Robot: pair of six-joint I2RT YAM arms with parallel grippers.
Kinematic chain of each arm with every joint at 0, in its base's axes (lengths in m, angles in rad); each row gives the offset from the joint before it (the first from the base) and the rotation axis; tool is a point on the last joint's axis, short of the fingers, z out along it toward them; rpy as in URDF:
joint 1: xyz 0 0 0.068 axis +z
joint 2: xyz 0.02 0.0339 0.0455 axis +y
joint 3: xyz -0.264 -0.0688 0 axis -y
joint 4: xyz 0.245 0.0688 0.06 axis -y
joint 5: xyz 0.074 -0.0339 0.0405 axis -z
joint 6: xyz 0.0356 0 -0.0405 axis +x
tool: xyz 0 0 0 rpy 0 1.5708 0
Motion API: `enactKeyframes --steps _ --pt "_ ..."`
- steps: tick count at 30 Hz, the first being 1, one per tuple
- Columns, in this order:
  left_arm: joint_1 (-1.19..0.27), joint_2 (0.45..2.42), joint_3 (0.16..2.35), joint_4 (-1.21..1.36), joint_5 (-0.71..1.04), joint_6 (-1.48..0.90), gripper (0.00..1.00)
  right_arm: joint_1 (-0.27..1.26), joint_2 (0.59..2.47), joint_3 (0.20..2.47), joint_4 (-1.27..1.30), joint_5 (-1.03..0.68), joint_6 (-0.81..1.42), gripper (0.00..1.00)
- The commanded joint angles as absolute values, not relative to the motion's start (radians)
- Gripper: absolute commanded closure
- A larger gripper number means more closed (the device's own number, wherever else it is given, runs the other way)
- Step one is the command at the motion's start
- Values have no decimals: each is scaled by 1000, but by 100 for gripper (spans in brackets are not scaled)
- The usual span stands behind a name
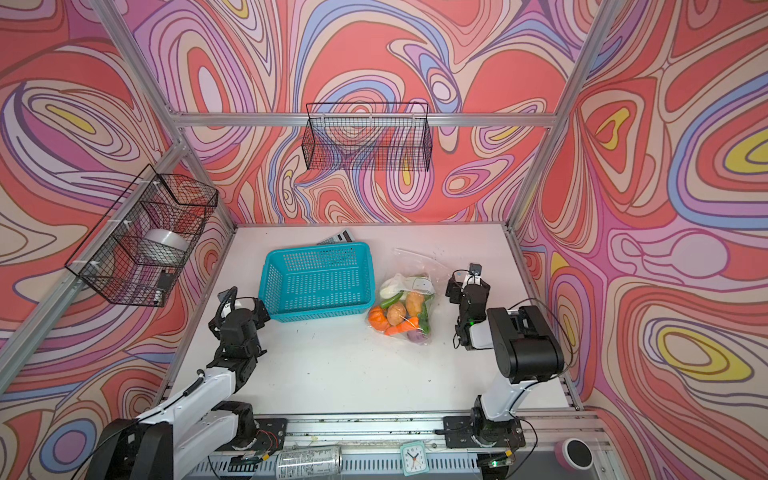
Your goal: Place the food in the zip-top bag and seal the zipper
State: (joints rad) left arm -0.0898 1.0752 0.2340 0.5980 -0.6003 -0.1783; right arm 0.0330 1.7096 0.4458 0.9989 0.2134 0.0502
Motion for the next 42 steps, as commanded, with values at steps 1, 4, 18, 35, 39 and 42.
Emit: enactKeyframes --steps 1,4,18,35,39,42 --pt "-63 1177 253 718 -627 -126 0 29 1716 454 992 227 50 15" --pt "-42 1250 223 866 -535 -143 0 29 1717 455 992 227 49 15" --pt "-19 1544 311 1020 -25 0 0 29 1717 455 992 227 48 2" --pt "20 1537 343 944 44 -28 0 28 1717 456 992 229 46 2" --pt "20 1537 350 931 33 -35 0 29 1717 456 992 230 46 2" --pt "20 1535 353 925 9 -42 0 28 1717 456 992 230 46 2"
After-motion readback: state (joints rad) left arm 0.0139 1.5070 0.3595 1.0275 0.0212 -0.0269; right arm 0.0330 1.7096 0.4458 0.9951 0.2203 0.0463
